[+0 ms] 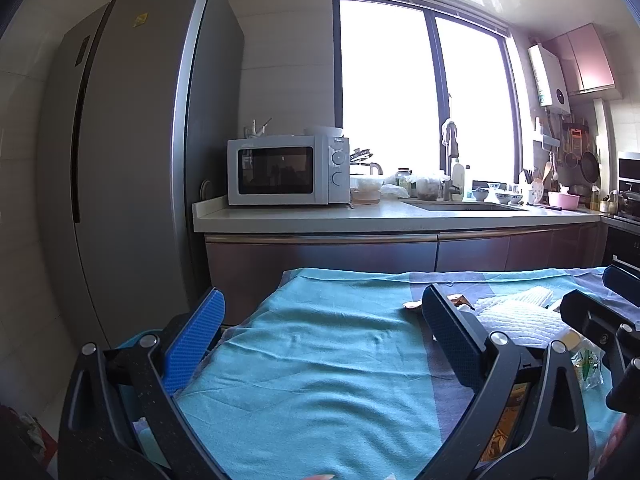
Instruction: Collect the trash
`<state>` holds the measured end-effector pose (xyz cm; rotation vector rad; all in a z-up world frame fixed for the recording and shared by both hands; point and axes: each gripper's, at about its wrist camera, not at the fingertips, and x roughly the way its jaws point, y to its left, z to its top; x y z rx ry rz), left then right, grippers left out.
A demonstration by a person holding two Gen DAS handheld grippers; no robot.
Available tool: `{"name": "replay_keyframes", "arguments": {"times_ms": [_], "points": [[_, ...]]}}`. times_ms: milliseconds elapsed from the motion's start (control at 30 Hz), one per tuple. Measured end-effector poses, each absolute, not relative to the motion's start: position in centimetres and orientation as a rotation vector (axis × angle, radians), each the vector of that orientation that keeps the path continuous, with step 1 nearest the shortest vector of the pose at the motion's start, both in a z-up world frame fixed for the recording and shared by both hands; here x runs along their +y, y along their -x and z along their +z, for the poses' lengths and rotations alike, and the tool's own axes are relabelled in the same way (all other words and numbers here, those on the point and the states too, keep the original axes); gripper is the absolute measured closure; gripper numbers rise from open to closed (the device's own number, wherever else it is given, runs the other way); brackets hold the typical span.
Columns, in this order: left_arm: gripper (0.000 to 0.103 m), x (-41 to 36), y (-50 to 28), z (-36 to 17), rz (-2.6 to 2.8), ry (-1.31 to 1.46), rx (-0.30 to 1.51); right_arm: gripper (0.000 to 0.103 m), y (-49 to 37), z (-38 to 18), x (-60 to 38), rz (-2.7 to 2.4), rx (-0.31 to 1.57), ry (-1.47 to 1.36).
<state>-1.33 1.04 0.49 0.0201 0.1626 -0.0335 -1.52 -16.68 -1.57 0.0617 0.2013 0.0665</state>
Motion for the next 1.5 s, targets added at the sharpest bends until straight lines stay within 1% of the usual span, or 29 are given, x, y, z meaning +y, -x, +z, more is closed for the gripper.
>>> {"name": "replay_keyframes", "arguments": {"times_ms": [1500], "points": [[0.006,1.30,1.55,0.44,-0.038,-0.011,0.160,0.007,1.47,-1.87,-16.65,0.073,0.202,-0.076]]}}
